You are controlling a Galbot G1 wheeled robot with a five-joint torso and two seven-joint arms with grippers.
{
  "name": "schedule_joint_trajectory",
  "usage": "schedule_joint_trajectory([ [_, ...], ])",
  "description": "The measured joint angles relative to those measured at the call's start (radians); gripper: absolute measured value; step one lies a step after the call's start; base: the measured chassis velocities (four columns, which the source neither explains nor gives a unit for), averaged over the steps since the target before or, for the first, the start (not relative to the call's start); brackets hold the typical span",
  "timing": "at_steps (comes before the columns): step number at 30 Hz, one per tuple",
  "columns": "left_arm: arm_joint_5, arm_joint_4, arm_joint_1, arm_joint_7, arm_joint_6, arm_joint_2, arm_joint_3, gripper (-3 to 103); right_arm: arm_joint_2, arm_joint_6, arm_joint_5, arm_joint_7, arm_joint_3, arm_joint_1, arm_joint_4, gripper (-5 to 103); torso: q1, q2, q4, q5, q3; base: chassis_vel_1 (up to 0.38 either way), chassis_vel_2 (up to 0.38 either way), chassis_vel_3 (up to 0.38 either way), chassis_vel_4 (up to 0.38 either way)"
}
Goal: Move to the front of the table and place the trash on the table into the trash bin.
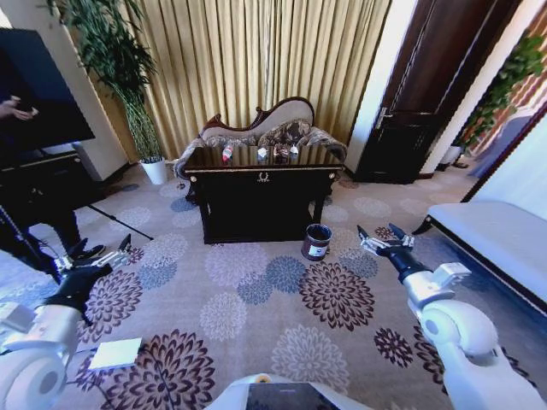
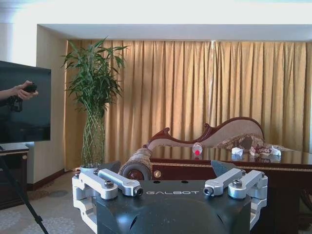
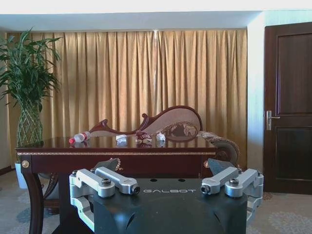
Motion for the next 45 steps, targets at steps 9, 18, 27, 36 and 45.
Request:
schedule_joint_trajectory([
  [9,0.0,-0.004,0.0,0.001,0.0,-0.002,0.001,100,0.002,-0.001,-0.002,0.0,0.002,-0.004,0.005,100,0.0,0.0,0.0,0.0,0.0,0.0,0.0,0.0,0.0],
  [18,0.0,-0.005,-0.002,0.001,0.001,-0.003,0.002,100,0.005,-0.001,-0.002,0.0,0.002,-0.005,0.007,100,0.0,0.0,0.0,0.0,0.0,0.0,0.0,0.0,0.0],
  [27,-0.001,-0.009,-0.001,0.001,0.002,-0.004,0.0,100,0.004,-0.001,-0.002,0.0,0.002,-0.005,0.007,100,0.0,0.0,0.0,0.0,0.0,0.0,0.0,0.0,0.0],
  [36,-0.001,-0.009,0.001,0.002,0.002,-0.007,0.0,100,0.004,-0.002,0.001,-0.003,0.003,-0.005,0.007,100,0.0,0.0,0.0001,0.0,0.0,0.0,0.0,0.0,0.0],
  [45,-0.001,-0.008,0.0,0.002,0.002,-0.007,0.001,100,0.005,-0.002,0.003,-0.011,0.003,-0.003,0.005,100,0.0,0.0,0.0,0.0,0.0,-0.003,0.002,0.006,-0.005],
])
